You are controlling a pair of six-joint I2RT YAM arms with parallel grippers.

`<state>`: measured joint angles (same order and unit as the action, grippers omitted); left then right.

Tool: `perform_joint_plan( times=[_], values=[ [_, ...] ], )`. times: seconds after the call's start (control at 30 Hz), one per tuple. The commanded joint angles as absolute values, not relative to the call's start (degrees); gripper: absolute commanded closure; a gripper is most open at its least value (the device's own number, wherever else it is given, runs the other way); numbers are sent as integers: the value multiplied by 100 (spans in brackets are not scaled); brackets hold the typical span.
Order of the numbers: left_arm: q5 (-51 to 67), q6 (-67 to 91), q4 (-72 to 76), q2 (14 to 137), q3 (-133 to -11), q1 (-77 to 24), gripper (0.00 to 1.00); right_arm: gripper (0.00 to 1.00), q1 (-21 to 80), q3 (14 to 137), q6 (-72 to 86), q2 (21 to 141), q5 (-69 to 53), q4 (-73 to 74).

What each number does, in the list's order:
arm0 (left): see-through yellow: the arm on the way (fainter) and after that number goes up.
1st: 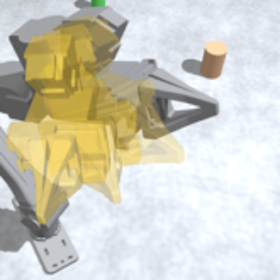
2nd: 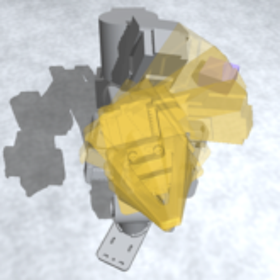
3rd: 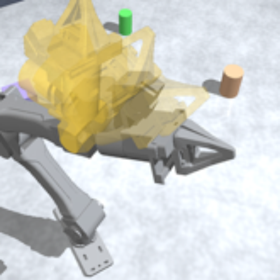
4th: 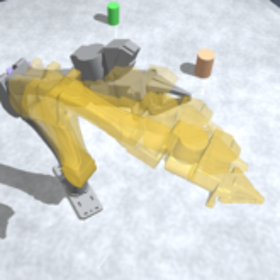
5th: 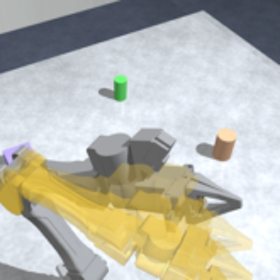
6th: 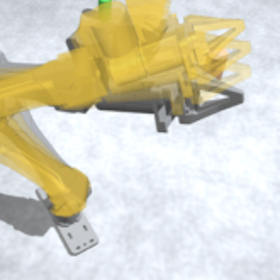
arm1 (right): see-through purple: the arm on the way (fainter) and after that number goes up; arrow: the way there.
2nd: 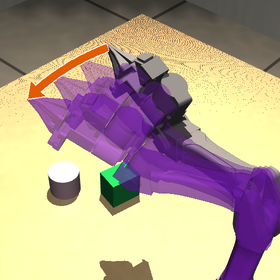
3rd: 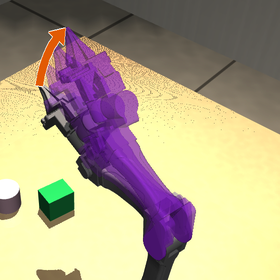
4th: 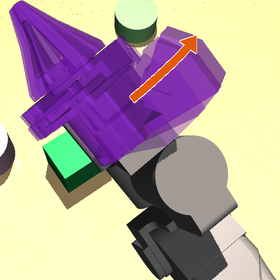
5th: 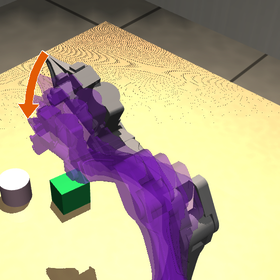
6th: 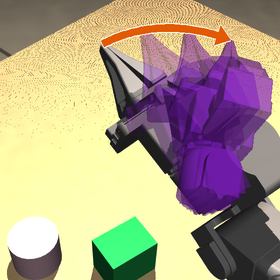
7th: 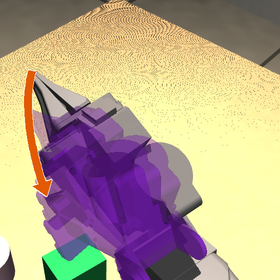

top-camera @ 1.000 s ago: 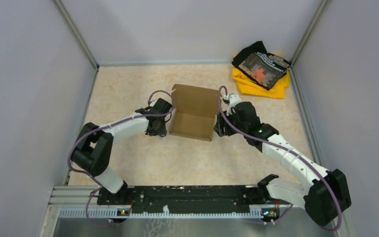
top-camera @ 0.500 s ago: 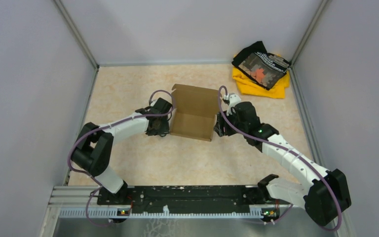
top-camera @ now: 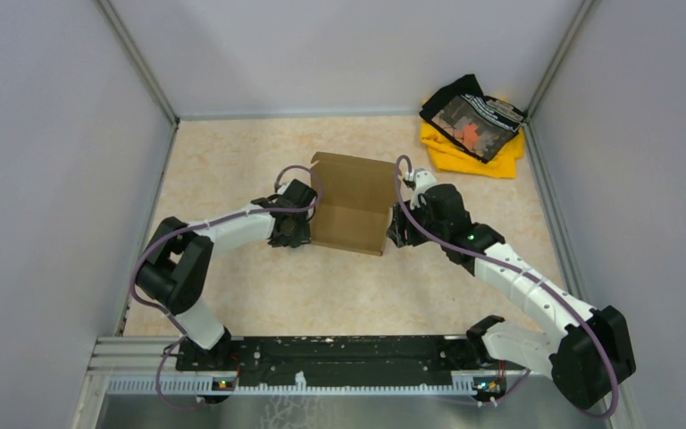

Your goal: Fold the paper box

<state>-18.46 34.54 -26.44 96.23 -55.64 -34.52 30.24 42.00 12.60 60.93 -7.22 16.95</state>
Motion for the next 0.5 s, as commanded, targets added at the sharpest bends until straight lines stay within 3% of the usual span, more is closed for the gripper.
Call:
perform_joint_plan(
  times=[0.0, 0.47],
  values=[
    [-1927, 3542, -2575, 9771, -5612, -3499, 40, 47, 3041, 4236, 1231, 6012, -754, 1481],
    [-2032, 3578, -2479, 9891, -5583, -3532, 42, 47, 3041, 4219, 1239, 6011, -749, 1466]
  ],
)
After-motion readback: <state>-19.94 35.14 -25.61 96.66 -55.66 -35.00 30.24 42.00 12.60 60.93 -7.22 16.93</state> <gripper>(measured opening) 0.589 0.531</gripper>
